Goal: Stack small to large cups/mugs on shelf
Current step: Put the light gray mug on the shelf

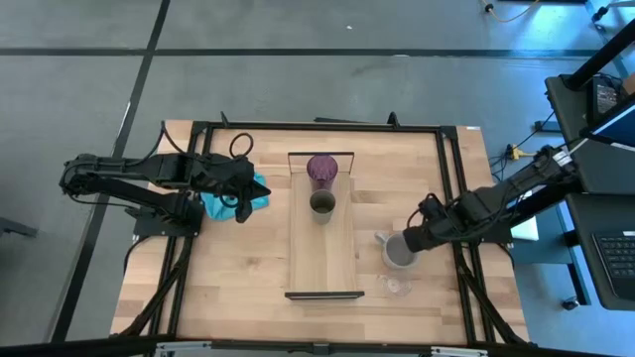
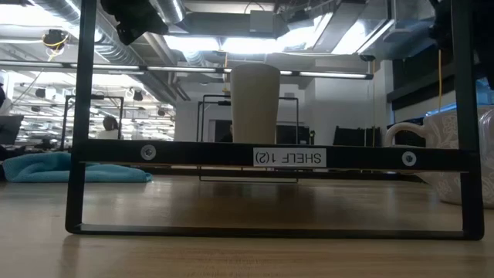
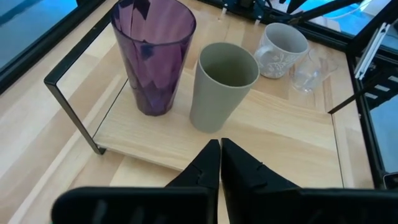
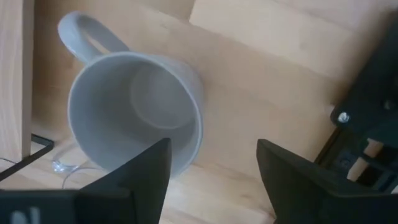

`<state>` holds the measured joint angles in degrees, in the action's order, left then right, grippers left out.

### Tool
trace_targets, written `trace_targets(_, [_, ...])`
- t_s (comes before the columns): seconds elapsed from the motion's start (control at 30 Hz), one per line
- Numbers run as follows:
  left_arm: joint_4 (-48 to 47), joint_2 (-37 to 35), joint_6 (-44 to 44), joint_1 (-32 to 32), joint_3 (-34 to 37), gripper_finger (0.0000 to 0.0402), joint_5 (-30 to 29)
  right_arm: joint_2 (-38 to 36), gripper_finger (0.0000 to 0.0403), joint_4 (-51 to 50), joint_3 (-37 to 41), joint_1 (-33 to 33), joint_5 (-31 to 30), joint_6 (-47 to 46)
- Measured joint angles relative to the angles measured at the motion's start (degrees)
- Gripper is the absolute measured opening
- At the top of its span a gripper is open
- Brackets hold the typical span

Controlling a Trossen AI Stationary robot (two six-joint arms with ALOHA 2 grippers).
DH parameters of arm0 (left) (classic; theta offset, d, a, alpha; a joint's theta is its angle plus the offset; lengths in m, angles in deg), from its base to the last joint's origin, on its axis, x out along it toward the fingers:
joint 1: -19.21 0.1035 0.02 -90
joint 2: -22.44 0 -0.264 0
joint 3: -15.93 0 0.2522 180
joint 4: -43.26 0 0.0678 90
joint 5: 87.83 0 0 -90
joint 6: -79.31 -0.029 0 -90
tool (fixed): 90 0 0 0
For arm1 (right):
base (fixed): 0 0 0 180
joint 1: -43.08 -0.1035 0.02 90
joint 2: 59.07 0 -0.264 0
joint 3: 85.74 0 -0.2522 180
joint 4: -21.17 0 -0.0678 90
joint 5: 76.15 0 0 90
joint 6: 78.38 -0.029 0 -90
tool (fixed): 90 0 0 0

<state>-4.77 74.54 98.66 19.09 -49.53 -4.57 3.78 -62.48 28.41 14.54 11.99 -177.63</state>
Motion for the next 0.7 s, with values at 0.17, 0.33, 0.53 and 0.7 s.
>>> trace_targets(0.17, [-0.04,0.0,-0.44,0.0,0.0,0.0003,-0.01,0.44,0.0237,1.41,0.0,-2.67,-1.32,-5.34])
trace_targets(0.33, [-0.04,0.0,-0.5,0.0,0.0,0.0011,-0.01,2.22,0.0237,1.97,0.0,-4.25,-3.07,-8.73])
trace_targets(0.53, [-0.04,0.0,-0.5,0.0,0.0,0.0008,-0.01,5.71,0.0237,2.09,0.0,-4.74,-3.08,-10.34])
trace_targets(0.7, [-0.04,0.0,-0.5,0.0,0.0,0.0001,-0.01,7.78,0.0237,2.62,0.0,-4.74,-3.09,-12.61])
